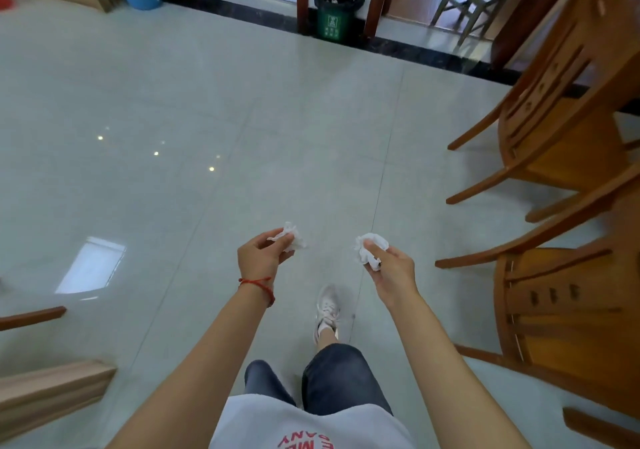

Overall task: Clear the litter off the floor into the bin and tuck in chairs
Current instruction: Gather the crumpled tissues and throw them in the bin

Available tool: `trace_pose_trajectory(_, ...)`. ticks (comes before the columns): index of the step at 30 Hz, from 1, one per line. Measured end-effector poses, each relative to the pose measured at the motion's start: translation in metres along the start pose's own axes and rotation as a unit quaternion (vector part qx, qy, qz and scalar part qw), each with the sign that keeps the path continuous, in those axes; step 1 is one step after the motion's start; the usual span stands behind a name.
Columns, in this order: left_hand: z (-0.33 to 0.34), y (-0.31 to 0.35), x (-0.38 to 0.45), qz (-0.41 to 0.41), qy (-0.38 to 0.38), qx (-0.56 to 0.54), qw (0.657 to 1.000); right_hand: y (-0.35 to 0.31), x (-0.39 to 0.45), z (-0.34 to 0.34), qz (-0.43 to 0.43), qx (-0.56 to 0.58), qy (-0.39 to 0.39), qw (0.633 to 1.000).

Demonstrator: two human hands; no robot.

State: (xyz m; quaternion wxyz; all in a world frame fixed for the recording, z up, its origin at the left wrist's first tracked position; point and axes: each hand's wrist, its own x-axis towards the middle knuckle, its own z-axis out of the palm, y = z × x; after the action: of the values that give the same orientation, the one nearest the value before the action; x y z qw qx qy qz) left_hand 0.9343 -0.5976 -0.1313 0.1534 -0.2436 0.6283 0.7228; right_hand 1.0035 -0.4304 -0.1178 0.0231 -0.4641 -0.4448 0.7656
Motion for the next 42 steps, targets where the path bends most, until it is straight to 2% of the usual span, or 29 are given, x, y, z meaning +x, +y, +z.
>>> trace_pose_trajectory(10, 0.121, 0.08, 0.107, 0.008, -0.009, -0.004, 1.0, -0.134, 0.119, 0.054, -0.029, -0.024, -0.048, 0.998)
trace_pose_trajectory(16, 0.164, 0.122, 0.178, 0.0, -0.005, 0.0, 1.0, -0.188, 0.186, 0.099, -0.024, -0.032, -0.037, 0.999)
trace_pose_trajectory(29, 0.252, 0.249, 0.393, 0.0, -0.022, 0.01, 1.0, -0.3, 0.354, 0.247, -0.005, 0.011, -0.007, 1.0)
trace_pose_trajectory(37, 0.332, 0.289, 0.479, -0.014, -0.035, 0.016, 0.999, -0.373, 0.436, 0.284, 0.008, 0.024, 0.022, 0.999)
trace_pose_trajectory(42, 0.403, 0.316, 0.54, -0.006, -0.032, 0.017, 0.999, -0.439, 0.513, 0.301, 0.003, 0.045, 0.009, 0.999)
